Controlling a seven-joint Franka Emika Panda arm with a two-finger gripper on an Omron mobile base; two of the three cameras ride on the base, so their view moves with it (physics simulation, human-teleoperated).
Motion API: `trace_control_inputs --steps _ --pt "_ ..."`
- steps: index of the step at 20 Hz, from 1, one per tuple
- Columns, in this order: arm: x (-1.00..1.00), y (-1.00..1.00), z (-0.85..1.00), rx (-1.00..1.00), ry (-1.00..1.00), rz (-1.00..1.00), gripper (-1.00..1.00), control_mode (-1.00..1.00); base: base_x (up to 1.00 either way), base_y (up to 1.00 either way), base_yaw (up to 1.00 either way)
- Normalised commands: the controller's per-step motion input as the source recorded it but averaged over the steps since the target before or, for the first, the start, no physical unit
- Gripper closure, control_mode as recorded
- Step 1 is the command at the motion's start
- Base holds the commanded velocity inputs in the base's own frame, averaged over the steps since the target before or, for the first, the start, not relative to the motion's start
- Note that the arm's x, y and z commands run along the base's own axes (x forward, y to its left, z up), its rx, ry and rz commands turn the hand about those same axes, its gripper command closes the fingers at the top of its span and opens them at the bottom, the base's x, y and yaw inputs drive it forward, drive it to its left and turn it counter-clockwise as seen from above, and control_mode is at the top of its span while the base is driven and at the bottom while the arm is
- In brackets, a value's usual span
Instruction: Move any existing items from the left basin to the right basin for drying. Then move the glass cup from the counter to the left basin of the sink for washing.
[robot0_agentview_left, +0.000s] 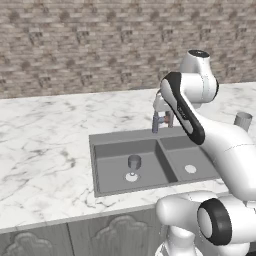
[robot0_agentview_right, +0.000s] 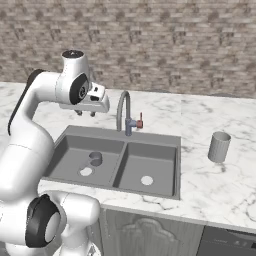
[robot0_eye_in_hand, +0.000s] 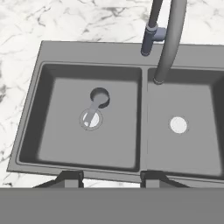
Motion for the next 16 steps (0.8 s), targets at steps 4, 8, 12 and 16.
trace_control_inputs --steps 4,8,12,16 --pt "-0.02 0.02 0.00 0.00 0.00 0.00 -1.00 -1.00 0.00 0.00 0.00" --pt "-0.08 0.15 -0.03 -0.01 0.00 0.00 -1.00 -1.00 0.00 0.00 0.00" --pt "-0.08 0.28 -0.12 -0.04 0.00 0.00 -1.00 -1.00 0.00 0.00 0.00" --pt "-0.19 0.17 -0.12 0.00 0.02 -0.05 -1.00 -1.00 0.00 0.00 0.00"
